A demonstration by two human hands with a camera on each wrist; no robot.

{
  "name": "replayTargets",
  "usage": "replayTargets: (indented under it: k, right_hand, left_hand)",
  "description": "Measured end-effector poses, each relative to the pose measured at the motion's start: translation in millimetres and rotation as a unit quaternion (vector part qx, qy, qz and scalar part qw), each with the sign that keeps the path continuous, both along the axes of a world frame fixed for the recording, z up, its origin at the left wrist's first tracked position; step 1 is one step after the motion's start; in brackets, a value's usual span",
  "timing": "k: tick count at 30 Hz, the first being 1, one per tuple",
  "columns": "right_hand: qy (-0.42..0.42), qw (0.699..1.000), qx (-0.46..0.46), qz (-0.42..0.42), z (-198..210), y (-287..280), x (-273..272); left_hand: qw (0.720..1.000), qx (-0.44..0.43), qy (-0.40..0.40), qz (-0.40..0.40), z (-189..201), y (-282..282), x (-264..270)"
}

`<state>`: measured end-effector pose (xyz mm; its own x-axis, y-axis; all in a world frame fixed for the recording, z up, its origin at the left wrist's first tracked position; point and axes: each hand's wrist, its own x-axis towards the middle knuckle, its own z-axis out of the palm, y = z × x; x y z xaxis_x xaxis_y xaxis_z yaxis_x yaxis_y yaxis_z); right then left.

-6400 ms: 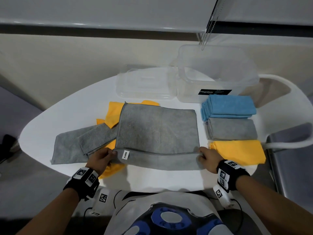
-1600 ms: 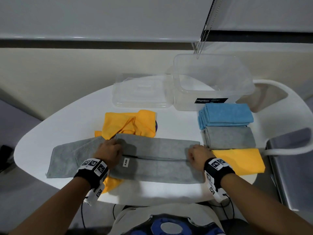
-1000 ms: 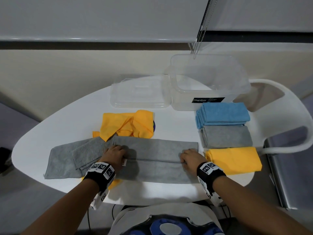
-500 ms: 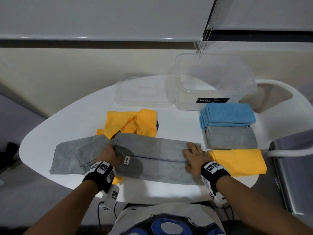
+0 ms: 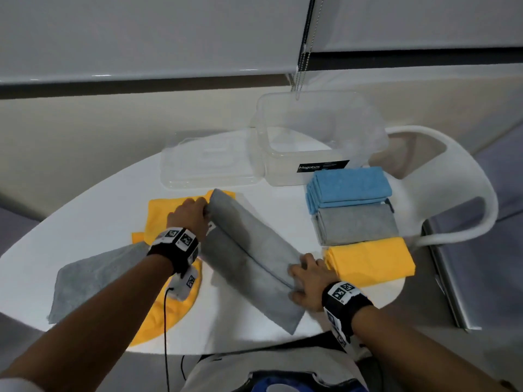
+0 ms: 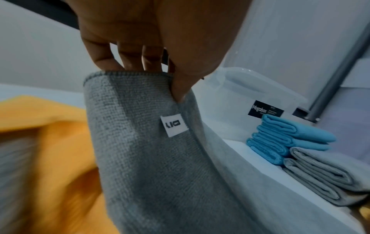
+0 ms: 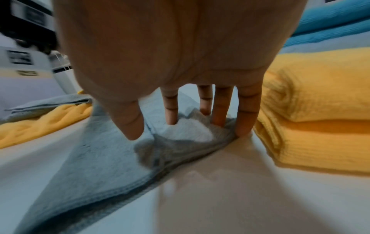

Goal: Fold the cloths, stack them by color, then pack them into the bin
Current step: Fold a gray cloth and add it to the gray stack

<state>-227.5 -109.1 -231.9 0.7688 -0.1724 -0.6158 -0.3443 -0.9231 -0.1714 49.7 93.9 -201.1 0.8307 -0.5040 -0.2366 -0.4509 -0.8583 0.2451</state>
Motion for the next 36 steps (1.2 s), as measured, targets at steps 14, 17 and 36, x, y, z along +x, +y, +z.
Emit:
replayTargets:
  k: [14, 17, 36]
  right_hand:
    - [-0.112, 0.985, 0.132, -0.001, -6.5, -12.7, -17.5]
    - [-0.133, 0.981, 0.097, 0.103, -12.1, -20.5, -24.1]
    - [-0.146, 0.971, 0.177, 0.066, -17.5, -21.6, -37.8]
  left_hand:
    - [0.987, -0.048, 0.019, -0.154, -26.6, -84.3, -49.5]
    - [0.959, -0.092, 0.015, -0.267, -51.7, -34.0, -83.7]
    - [0.952, -0.112, 0.249, -0.138, -60.3, 39.3, -148.3]
